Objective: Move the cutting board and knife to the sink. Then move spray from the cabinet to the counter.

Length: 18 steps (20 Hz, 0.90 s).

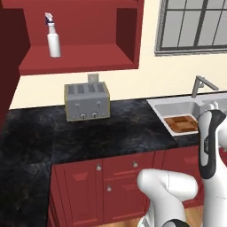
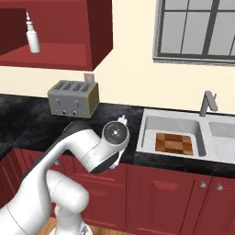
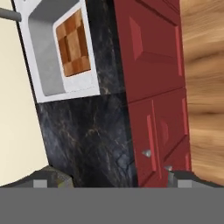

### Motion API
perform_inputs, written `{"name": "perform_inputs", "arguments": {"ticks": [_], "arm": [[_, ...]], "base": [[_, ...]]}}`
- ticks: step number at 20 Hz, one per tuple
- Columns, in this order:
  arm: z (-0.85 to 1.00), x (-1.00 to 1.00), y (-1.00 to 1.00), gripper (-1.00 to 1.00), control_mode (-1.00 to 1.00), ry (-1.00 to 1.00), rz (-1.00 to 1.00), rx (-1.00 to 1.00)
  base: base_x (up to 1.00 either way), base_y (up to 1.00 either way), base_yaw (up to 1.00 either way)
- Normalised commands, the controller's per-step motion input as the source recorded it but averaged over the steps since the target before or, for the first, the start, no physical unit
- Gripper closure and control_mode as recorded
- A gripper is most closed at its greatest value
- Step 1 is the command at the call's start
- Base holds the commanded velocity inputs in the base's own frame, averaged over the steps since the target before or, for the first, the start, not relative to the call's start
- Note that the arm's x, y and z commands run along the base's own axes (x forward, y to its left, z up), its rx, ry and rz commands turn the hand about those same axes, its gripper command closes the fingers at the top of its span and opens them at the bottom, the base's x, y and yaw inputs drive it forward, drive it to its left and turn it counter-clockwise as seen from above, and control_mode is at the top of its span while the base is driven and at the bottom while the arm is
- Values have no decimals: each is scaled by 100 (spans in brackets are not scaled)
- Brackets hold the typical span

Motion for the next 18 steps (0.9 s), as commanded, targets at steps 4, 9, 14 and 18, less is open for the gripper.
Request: {"name": "perform_inputs", "arguments": {"ticks": [4,9,14,18], "arm": [[0,0,0,-100,100,0,0,0],[0,0,0,-100,100,0,0,0],[0,0,0,-100,100,0,0,0],[0,0,0,-100,100,0,0,0]], "base": [[-50,-45,0],[-17,-69,0],[0,-99,0],[0,-100,0]]}}
